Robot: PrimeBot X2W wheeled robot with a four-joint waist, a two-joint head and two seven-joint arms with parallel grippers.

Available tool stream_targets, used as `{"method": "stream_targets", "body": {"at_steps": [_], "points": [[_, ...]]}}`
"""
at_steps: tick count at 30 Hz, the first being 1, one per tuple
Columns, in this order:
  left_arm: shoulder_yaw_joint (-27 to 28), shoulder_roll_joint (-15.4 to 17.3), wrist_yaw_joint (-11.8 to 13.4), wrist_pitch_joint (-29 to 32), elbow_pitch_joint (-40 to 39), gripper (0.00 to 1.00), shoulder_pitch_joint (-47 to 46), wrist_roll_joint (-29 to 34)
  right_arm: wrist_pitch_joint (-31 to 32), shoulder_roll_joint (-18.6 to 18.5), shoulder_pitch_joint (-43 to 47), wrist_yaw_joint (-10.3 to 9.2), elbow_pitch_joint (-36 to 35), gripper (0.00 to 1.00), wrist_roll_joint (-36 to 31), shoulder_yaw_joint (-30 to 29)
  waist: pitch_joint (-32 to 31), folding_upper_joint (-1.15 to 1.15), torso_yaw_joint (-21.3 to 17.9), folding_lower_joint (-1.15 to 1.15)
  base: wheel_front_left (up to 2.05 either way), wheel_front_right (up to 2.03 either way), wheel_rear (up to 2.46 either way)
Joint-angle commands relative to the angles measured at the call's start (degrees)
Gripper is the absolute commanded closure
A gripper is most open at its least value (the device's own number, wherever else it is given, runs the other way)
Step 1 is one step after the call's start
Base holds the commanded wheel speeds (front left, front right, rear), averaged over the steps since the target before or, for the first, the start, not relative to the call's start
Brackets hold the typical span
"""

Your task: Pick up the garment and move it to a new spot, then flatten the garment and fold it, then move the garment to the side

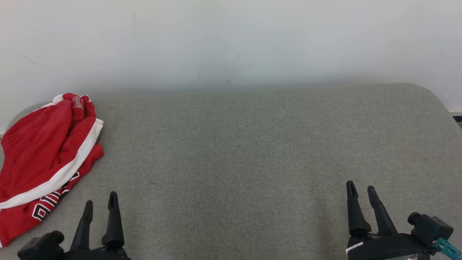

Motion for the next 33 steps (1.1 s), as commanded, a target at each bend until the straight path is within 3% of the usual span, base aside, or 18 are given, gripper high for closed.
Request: {"method": "stream_targets", "body": {"at_steps": [1, 33], "points": [[-0.1, 0.5, 0.3, -0.6, -0.8, 0.00, 0.2, 2.0, -0.6, -0.3, 0.1, -0.06, -0.4, 0.00, -2.2, 0.3, 0.0, 0.00, 0.1, 0.00, 0.00, 0.00, 0.00], [-1.4, 1.0, 0.8, -4.9, -3.0, 0.00, 1.9, 18.4, -4.9, -0.3, 0.7, -0.09, -0.6, 0.00, -19.3, 2.2, -0.4, 0.00, 1.3, 0.00, 0.00, 0.00, 0.00]]}}
